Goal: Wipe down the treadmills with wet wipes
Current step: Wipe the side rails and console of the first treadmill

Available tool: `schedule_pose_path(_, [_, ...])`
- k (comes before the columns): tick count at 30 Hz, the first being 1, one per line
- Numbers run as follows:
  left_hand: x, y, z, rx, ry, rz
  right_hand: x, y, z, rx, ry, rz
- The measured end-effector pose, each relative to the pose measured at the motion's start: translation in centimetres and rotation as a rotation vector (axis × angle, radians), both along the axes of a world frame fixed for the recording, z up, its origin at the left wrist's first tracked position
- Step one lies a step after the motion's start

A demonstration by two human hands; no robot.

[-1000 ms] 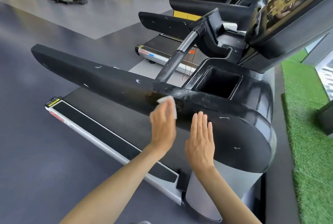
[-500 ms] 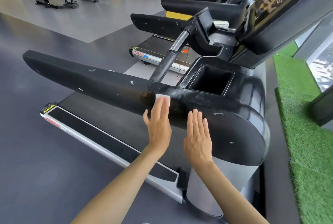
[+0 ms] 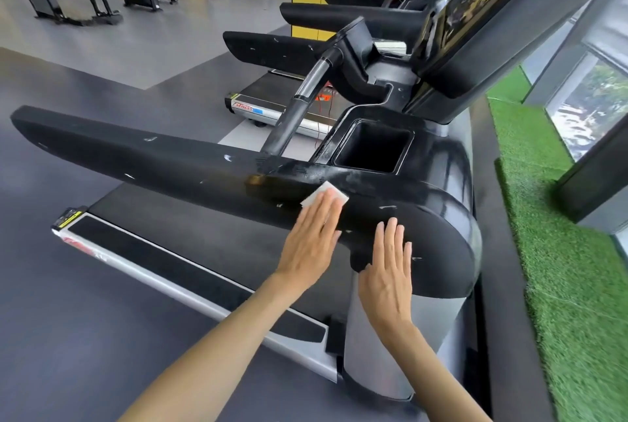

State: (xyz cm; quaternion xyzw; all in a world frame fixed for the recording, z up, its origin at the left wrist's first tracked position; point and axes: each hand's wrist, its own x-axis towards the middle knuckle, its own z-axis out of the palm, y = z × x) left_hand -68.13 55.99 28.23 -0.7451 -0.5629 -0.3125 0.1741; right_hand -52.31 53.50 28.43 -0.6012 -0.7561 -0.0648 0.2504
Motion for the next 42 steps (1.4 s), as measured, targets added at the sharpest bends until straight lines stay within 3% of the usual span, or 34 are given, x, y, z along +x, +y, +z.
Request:
schedule_pose_path(4, [0.7, 0.0, 0.4, -0.067, -0.362, 0.263, 0.3, 0.0, 0.3, 0.018, -0.036, 0.021])
schedule_pose_path(5, [1.4, 0.0, 0.5, -0.066, -0.31, 0.217, 0.3, 0.0, 0.3, 0.022, -0.04, 0.015])
schedule_pose_path(8, [1.1, 0.2, -0.6, 0.015, 0.15, -0.049, 0.4, 0.0, 0.3, 0.011, -0.067, -0.003])
schedule_pose_path(9, [0.4, 0.4, -0.4, 0.03, 0.192, -0.042, 0.6, 0.1, 0.2, 0.013, -0.077, 0.0])
schedule_pose_path(10, [0.0, 0.5, -0.2, 0.03, 0.125, 0.012, 0.8, 0.1, 0.2, 0.018, -0.084, 0.006])
schedule_pose_path(13, [1.1, 0.4, 1.1, -0.037, -0.311, 0.271, 0.9, 0.2, 0.1, 0.026, -0.089, 0.018])
schedule_pose_path(14, [2.0, 0.4, 1.2, -0.038, -0.284, 0.249, 0.9, 0.2, 0.2, 0.035, -0.083, 0.027])
schedule_pose_path(17, [3.1, 0.4, 0.2, 0.026, 0.155, -0.064, 1.1, 0.2, 0.1, 0.037, -0.052, 0.058])
schedule_pose_path(18, [2.9, 0.4, 0.1, 0.024, 0.186, -0.062, 1.3, 0.1, 0.1, 0.029, -0.04, 0.051])
schedule_pose_path(22, [3.7, 0.6, 0.9, -0.048, -0.266, 0.259, 2.6, -0.2, -0.3, 0.012, 0.042, -0.041])
schedule_pose_path(23, [4.3, 0.7, 1.0, -0.041, -0.225, 0.224, 2.9, -0.1, -0.3, 0.015, 0.036, -0.047])
schedule_pose_path(26, [4.4, 0.9, -0.1, 0.059, 0.241, -0.034, 3.5, 0.0, -0.5, 0.028, 0.003, -0.03])
schedule_pose_path(27, [4.0, 1.1, 0.0, 0.063, 0.281, -0.029, 3.7, 0.0, -0.5, 0.034, 0.001, -0.03])
schedule_pose_path(31, [5.3, 1.0, 0.8, 0.016, -0.124, 0.187, 3.9, 0.2, -0.5, 0.048, -0.023, -0.042])
schedule_pose_path(32, [5.9, 1.1, 0.6, 0.024, -0.075, 0.136, 3.9, 0.2, -0.6, 0.053, -0.023, -0.041])
schedule_pose_path(35, [5.5, 1.3, -0.1, 0.102, 0.332, -0.08, 4.0, 0.3, -0.6, 0.072, -0.013, -0.034])
schedule_pose_path(37, [4.5, 1.7, 0.6, 0.134, 0.264, 0.017, 4.1, 0.3, -0.7, 0.083, -0.024, -0.03])
schedule_pose_path(39, [4.8, 1.8, 1.8, 0.119, -0.004, 0.109, 4.0, 0.4, -0.8, 0.089, -0.026, -0.034])
schedule_pose_path(40, [5.1, 1.8, 2.0, 0.115, -0.014, 0.077, 3.9, 0.4, -0.8, 0.09, -0.021, -0.041])
schedule_pose_path(42, [5.2, 1.9, 1.0, 0.126, 0.23, -0.14, 3.7, 0.4, -0.8, 0.086, -0.017, -0.052])
